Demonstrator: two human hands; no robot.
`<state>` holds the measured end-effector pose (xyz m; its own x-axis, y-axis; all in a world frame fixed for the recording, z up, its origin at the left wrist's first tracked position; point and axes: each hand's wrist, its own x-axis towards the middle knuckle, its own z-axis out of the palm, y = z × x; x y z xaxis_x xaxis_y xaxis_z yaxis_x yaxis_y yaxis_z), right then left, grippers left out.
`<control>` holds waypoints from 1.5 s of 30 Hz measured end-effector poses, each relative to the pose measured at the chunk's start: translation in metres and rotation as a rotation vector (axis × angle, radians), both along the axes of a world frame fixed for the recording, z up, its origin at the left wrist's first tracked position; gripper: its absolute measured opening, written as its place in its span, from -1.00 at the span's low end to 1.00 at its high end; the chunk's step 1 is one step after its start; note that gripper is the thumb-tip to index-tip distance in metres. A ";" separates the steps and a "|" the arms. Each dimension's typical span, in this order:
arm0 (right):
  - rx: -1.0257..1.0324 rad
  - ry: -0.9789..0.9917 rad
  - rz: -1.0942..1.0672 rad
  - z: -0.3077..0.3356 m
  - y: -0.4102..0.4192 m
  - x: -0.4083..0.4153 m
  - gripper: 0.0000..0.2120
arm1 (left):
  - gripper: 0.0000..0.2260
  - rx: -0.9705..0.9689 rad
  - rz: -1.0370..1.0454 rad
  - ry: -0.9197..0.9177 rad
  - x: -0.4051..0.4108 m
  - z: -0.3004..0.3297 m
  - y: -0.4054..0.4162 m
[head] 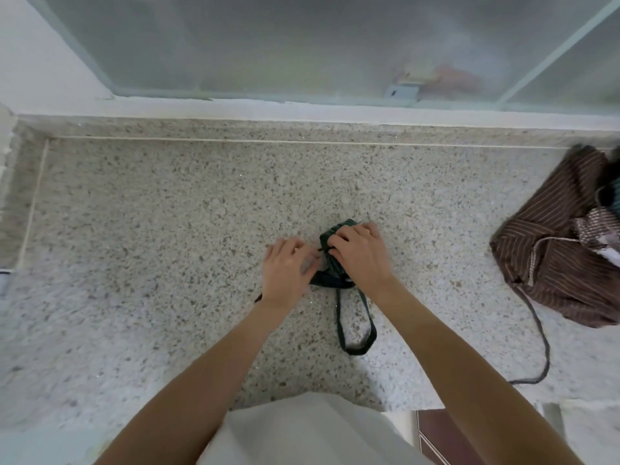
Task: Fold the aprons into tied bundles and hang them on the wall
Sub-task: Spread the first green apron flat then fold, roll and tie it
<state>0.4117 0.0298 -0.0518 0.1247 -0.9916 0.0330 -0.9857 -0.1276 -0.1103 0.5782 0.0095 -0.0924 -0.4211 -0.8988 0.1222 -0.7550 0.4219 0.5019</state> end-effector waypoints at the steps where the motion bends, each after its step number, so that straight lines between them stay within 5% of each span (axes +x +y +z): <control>1: 0.000 0.065 0.037 0.002 -0.002 0.002 -0.87 | -0.74 0.037 -0.016 -0.080 -0.003 0.000 0.001; 7: 0.082 0.166 0.257 0.006 -0.011 0.011 -0.82 | -0.72 0.331 -0.113 -0.378 -0.025 0.007 -0.001; 17: 0.152 0.269 0.263 -0.006 -0.007 0.014 -0.81 | -0.77 0.263 -0.154 -0.309 0.008 0.004 -0.031; 21: 0.308 0.052 0.061 -0.005 -0.012 0.021 -0.82 | -0.78 0.263 -0.112 -0.238 0.017 0.014 -0.042; 30: 0.391 -0.257 -0.067 0.003 -0.019 0.027 -0.80 | -0.87 0.402 0.034 0.138 0.003 0.044 -0.043; 34: 0.487 -0.700 -0.248 0.009 -0.016 0.019 -0.69 | -0.77 0.813 0.327 0.663 0.000 0.042 -0.038; 36: 0.532 -0.783 -0.240 0.014 -0.014 0.016 -0.78 | -0.82 0.953 0.326 0.670 0.002 0.036 -0.036; 41: 0.372 -0.622 -0.048 0.018 -0.012 0.010 -0.90 | -0.84 0.879 -0.010 0.363 0.013 0.026 -0.028; 45: 0.118 -0.135 0.151 0.011 -0.005 0.016 -0.87 | -0.91 0.784 -0.057 0.272 0.009 0.029 -0.025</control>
